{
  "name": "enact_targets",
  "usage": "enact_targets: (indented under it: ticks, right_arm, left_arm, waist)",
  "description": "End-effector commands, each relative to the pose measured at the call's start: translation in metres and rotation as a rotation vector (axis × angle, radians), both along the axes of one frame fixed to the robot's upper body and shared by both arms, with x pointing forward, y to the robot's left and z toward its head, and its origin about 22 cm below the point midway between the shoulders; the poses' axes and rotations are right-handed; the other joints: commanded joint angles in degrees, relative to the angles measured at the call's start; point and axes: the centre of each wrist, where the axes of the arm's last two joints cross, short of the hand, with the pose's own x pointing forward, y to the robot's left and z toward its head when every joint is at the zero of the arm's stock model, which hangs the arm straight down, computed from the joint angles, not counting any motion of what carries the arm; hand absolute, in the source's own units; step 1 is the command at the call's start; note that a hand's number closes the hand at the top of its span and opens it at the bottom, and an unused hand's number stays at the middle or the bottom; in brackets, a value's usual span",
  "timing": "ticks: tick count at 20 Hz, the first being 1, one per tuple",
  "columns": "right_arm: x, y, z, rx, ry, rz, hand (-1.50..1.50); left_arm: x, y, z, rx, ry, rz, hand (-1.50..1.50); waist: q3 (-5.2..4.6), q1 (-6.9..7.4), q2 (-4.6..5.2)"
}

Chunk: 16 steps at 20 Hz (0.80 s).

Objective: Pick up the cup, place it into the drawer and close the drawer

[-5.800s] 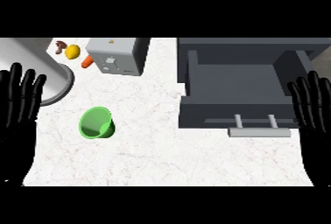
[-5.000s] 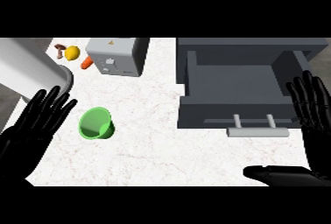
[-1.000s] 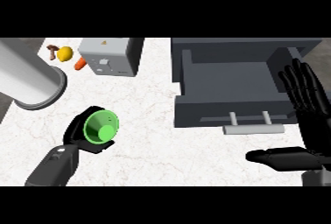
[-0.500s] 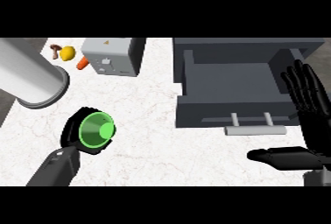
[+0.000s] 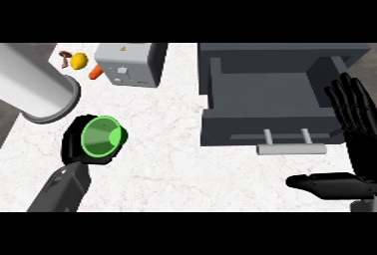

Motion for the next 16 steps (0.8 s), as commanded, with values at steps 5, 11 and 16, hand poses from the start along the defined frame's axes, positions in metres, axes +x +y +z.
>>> enact_targets:
  ticks: [5, 11, 16]
  right_arm:
    - [0.001, -0.003, -0.008, -0.010, 0.010, -0.035, -1.50]
    - [-0.002, -0.012, 0.007, -0.005, 0.006, -0.021, -1.50]
    - [0.009, -0.029, 0.007, -0.005, 0.010, -0.047, -1.50]
  left_arm:
    - [0.050, -0.048, 0.049, -0.006, -0.206, -0.160, 1.50]
    - [0.081, -0.077, 0.121, 0.103, -0.272, -0.186, 1.50]
    - [0.086, -0.143, 0.170, 0.136, -0.311, -0.232, 1.50]
  waist:
    - [0.17, 0.89, -0.47]
    - [0.17, 1.17, -0.62]
    - [0.18, 1.05, -0.62]
